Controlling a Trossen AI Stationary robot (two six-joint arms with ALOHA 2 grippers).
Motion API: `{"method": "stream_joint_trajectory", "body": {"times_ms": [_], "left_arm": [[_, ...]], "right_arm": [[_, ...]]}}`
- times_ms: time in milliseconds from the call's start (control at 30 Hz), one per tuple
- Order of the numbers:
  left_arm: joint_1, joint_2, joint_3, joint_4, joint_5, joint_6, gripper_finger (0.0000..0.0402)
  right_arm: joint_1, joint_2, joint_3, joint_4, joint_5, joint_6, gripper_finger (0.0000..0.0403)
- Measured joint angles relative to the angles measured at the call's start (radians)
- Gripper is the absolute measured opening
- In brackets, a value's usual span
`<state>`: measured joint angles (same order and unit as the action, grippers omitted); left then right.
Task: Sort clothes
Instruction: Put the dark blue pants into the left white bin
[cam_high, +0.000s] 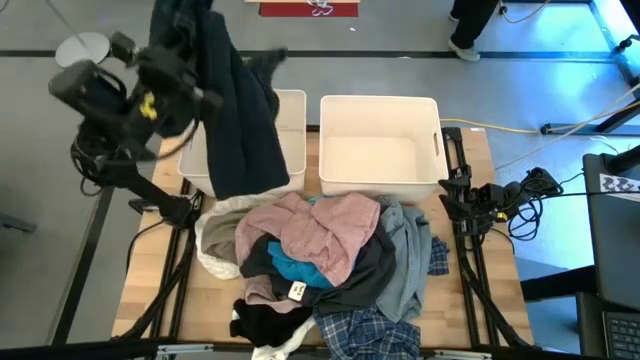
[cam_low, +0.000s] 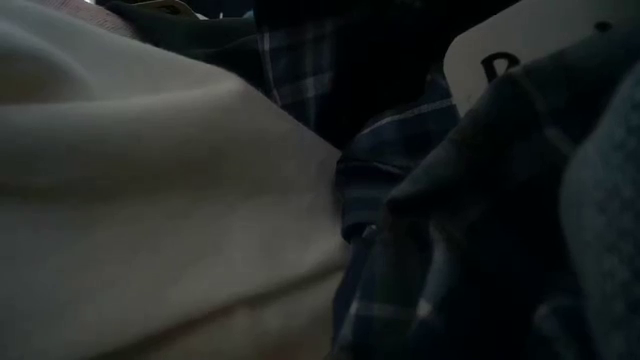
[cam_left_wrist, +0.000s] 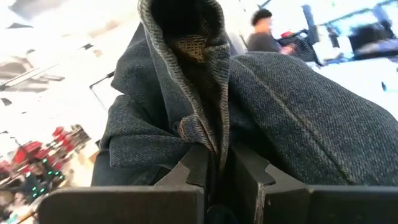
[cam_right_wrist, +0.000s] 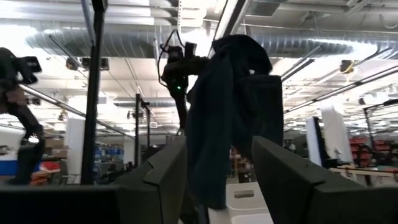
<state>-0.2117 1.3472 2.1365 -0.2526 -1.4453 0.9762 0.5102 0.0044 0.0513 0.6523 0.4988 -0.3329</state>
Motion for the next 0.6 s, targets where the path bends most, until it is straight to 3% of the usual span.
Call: {"method": "stream_joint_trajectory", "body": {"times_ms": [133, 267, 433, 600], "left_arm": [[0.08, 0.008, 0.0, 0.255, 0.132, 0.11, 0.0025], [0.144, 0.02, -0.001, 0.286, 0.191, 0.164, 0.0025], [0.214, 0.025, -0.046, 0.079, 0.188, 0.068, 0.0033], [0.235, 0.023, -0.066, -0.269, 0.196, -0.238, 0.0036]], "right_arm": [[0.0, 0.0, 0.0, 0.0, 0.036, -0.014, 0.0182], [0.0, 0.0, 0.0, -0.03, 0.041, -0.015, 0.0182], [0.0, 0.0, 0.0, -0.059, 0.041, -0.015, 0.0182], [0.0, 0.0, 0.0, -0.086, 0.041, 0.004, 0.0182]]}}
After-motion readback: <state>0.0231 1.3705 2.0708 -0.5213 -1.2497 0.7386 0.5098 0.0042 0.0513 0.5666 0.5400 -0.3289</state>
